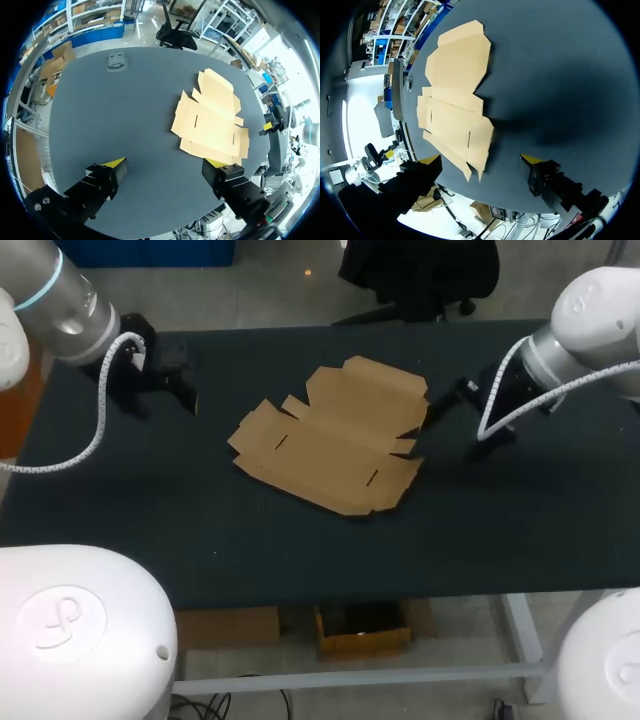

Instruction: Assemble the packaging by folding the flat box into shape, placing the metal phone stand inside, and closing the box properly

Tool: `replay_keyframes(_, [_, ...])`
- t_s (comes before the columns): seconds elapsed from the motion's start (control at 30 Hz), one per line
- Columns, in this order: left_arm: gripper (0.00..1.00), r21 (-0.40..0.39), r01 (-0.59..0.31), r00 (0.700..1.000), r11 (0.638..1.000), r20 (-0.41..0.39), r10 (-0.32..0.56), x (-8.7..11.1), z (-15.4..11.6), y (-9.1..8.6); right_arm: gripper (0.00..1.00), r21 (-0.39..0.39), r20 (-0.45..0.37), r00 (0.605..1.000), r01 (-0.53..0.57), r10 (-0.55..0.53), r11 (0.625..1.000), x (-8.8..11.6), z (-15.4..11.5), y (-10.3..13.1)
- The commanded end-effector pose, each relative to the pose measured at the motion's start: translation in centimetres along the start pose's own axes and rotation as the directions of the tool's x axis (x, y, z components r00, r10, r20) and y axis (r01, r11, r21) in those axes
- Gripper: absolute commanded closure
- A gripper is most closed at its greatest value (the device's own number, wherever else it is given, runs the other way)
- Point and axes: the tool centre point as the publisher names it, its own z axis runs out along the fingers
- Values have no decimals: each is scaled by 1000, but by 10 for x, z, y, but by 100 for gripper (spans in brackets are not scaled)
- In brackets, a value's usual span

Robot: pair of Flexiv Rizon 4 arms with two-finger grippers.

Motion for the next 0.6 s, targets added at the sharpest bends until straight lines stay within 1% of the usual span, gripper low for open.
replay_keyframes(0.03, [0,-12,6,1000,1000,2,-6,2,2,-3,0,-50,22,1000,-11,12,999,-3,7,-22])
replay_keyframes(0.13, [0,-16,10,1000,1000,-3,-10,1,4,-2,0,-64,5,999,-35,35,997,-9,13,-29])
replay_keyframes(0.17, [0,-18,13,1000,1000,-3,-13,1,6,-2,2,-56,-3,999,-38,38,998,-11,15,-30])
replay_keyframes(0.2, [0,-19,14,1000,1000,-4,-14,1,7,-2,14,-74,7,998,-54,55,996,-12,19,-33])
replay_keyframes(0.23, [0,-21,15,1000,1000,-6,-15,1,8,-2,21,-84,2,998,-65,66,994,-14,21,-33])
replay_keyframes(0.27, [0,-21,16,1000,1000,-7,-16,1,8,-2,26,-89,-9,998,-61,61,994,-15,24,-34])
replay_keyframes(0.33, [0,-22,16,1000,1000,-8,-16,2,10,-2,31,-137,-12,997,-81,80,987,-19,28,-33])
replay_keyframes(0.37, [0,-23,14,1000,1000,-11,-14,2,10,-2,36,-146,-24,997,-73,70,987,-20,30,-32])
replay_keyframes(0.47, [0,-23,4,1000,1000,-19,-4,4,12,-1,39,-130,-62,996,-72,65,989,-24,39,-23])
replay_keyframes(0.5, [0,-24,-2,1000,1000,-22,1,4,13,-1,38,-127,-71,995,-73,64,989,-24,42,-20])
replay_keyframes(0.6, [0,-26,-5,1000,1000,-22,5,5,15,0,40,-114,-87,995,-66,56,991,-18,48,-14])
